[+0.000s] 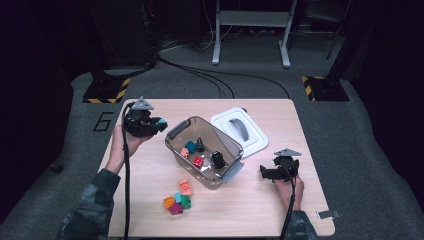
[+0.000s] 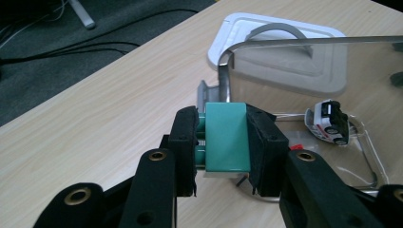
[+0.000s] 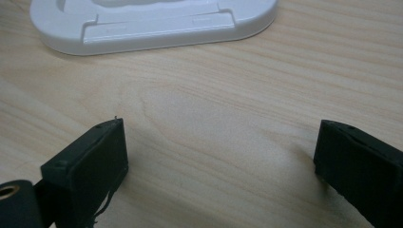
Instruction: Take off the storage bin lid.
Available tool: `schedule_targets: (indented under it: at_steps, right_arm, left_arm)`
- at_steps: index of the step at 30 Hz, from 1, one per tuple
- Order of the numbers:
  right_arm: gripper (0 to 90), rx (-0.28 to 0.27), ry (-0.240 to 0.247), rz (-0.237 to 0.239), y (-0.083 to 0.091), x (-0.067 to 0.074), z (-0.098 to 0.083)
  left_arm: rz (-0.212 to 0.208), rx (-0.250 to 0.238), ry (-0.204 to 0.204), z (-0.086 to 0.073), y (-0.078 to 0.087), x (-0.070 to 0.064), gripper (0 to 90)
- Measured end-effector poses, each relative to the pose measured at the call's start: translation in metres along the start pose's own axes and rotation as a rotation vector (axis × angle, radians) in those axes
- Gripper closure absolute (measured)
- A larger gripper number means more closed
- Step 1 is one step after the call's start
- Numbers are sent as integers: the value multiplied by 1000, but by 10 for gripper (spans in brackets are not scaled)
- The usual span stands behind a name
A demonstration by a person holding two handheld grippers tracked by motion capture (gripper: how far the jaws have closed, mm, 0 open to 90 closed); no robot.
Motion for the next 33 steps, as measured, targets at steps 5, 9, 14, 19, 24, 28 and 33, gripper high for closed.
schedule_targets:
  at_steps: [5,9,14,19,24,28,33]
  right_arm:
    - [31,0,0,0,0,0,0]
    - [32,0,0,0,0,0,0]
    - [31,-1,0,0,0,0,0]
    - [31,0,0,0,0,0,0]
    - [32,0,0,1,0,0,0]
    - [32,0,1,-2,0,0,0]
    - [31,-1,0,-2,0,0,0]
  left_arm:
    - [-39,24,-24,1,-11,-15,670]
    - [-78,41,-27,-2,-18,-26,670]
    - [-113,98,-48,-12,-28,-35,670]
    - [-135,122,-41,-18,-37,-41,669]
    - [-141,144,-44,-23,-41,-44,668]
    - [-141,146,-38,-23,-41,-44,667]
    - [-153,157,-24,-26,-40,-45,636]
Point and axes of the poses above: each handheld gripper's, and its own axes: y roughly backward along the jaws, z roughly out of its top, x roughly to its left, the point moved 10 cm from there along -y, roughly forward along the jaws, and after that the axes turned 6 degrees about -y, right-handed, at the moved point
